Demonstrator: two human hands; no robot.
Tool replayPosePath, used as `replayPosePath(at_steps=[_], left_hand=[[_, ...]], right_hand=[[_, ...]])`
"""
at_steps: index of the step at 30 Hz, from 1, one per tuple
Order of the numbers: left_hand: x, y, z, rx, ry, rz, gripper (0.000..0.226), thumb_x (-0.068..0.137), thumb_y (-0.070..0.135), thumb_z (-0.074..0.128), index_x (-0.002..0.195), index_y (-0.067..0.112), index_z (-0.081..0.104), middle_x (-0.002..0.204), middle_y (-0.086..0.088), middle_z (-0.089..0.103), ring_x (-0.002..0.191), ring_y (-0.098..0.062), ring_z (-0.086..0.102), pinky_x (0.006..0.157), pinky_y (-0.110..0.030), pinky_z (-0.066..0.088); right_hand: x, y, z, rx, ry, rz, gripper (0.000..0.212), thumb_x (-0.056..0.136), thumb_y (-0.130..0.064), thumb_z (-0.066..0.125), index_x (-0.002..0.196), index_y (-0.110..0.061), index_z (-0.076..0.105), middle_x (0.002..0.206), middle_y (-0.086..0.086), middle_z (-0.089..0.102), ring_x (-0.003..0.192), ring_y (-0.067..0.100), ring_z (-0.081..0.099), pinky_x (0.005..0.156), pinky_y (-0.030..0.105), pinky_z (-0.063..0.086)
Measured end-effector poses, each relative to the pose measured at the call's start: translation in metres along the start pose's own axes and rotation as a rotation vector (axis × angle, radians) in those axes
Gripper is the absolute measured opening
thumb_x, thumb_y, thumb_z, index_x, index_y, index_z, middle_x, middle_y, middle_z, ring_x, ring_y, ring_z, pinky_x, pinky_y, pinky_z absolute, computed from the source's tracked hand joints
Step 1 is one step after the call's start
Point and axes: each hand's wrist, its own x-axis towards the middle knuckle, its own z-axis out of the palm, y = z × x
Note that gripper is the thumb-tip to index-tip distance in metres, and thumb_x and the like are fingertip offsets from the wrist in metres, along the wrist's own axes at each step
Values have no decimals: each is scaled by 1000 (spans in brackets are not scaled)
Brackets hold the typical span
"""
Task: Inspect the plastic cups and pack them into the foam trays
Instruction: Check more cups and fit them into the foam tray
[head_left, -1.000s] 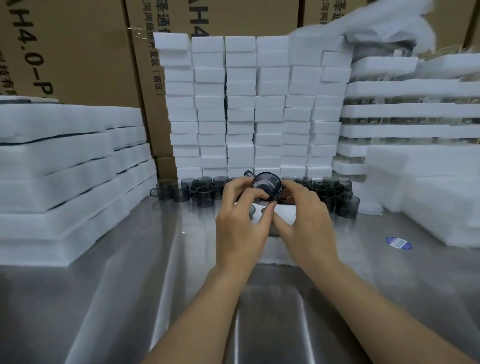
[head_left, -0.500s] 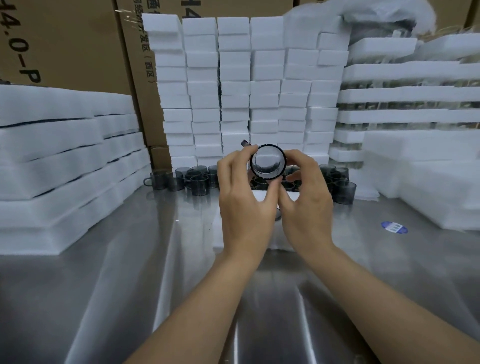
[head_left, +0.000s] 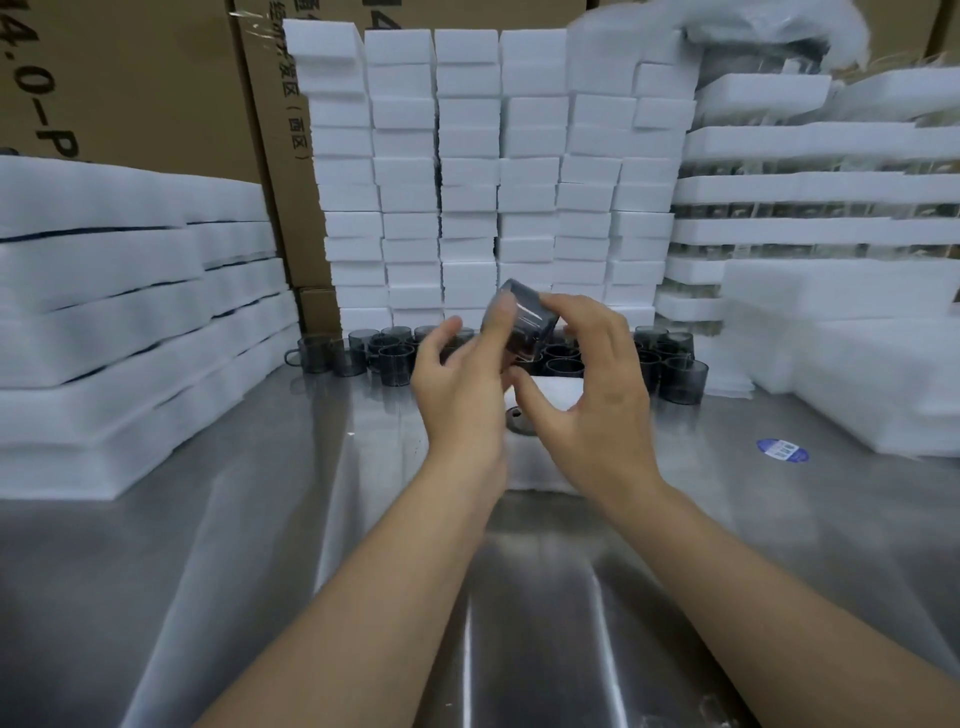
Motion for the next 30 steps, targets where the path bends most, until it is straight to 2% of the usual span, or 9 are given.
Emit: replayPosePath(at_steps=[4, 8, 10, 14, 17, 19, 24, 28, 30], left_hand=[[7, 1, -9, -107, -141, -293, 58, 91, 56, 77, 125, 8, 73, 113, -12, 82, 102, -21, 80, 98, -36, 58], [8, 2, -5, -203, -206, -392, 61, 95, 62, 70, 120, 6, 76, 105, -10, 81, 93, -18, 81, 73, -26, 61], [6, 2, -3, -223, -217, -418, 61, 96, 63, 69, 119, 6, 76, 105, -11, 80, 91, -20, 80, 67, -27, 61], [0, 5, -1, -215, -244, -443, 64, 98, 59, 68, 128, 2, 75, 113, -15, 81, 96, -26, 79, 80, -33, 59], [-4, 5, 1, -273, -257, -478, 56, 99, 55, 69, 118, 2, 76, 109, -15, 80, 96, -26, 78, 92, -35, 56], [-5, 5, 2, -291, -253, -492, 53, 99, 54, 70, 111, 3, 76, 101, -13, 80, 90, -24, 77, 91, -34, 58], [-9, 7, 4, -318, -252, -567, 60, 96, 59, 70, 114, 1, 75, 103, -14, 79, 94, -29, 79, 67, -33, 65], [-10, 8, 5, -323, -255, -569, 64, 96, 59, 70, 123, 1, 74, 112, -16, 80, 99, -32, 80, 72, -35, 67], [-8, 8, 4, -308, -241, -531, 65, 95, 59, 72, 126, 1, 73, 118, -17, 79, 108, -32, 79, 86, -38, 66]], right_hand=[[-1, -7, 4, -11, 39, -29, 64, 87, -20, 82, 144, -27, 55, 139, -12, 58, 129, 5, 52, 107, 15, 38], [-3, -16, 8, 77, 92, 92, 67, 83, -22, 86, 143, -23, 57, 135, -8, 57, 126, 13, 54, 106, 26, 46], [-2, -18, 7, 60, 111, 83, 65, 82, -23, 87, 141, -23, 60, 132, -8, 58, 126, 11, 53, 105, 19, 43], [1, -22, 3, 33, 113, 83, 62, 86, -31, 79, 145, -22, 61, 133, -4, 58, 127, 13, 52, 103, 12, 39], [1, -22, 3, 30, 106, 85, 64, 87, -36, 75, 147, -21, 60, 134, -3, 57, 127, 13, 51, 105, 13, 38], [2, -22, 3, 34, 103, 89, 65, 87, -36, 76, 148, -20, 60, 133, -4, 56, 127, 13, 51, 106, 15, 39], [1, -21, 4, 89, 84, 162, 66, 86, -27, 84, 147, -23, 60, 132, -8, 56, 128, 13, 53, 107, 34, 48], [1, -24, 3, 120, 81, 168, 67, 84, -26, 84, 145, -28, 58, 130, -12, 58, 125, 14, 56, 106, 32, 48], [2, -26, 2, 145, 97, 166, 66, 82, -25, 85, 142, -31, 58, 128, -15, 60, 123, 15, 58, 104, 34, 49]])
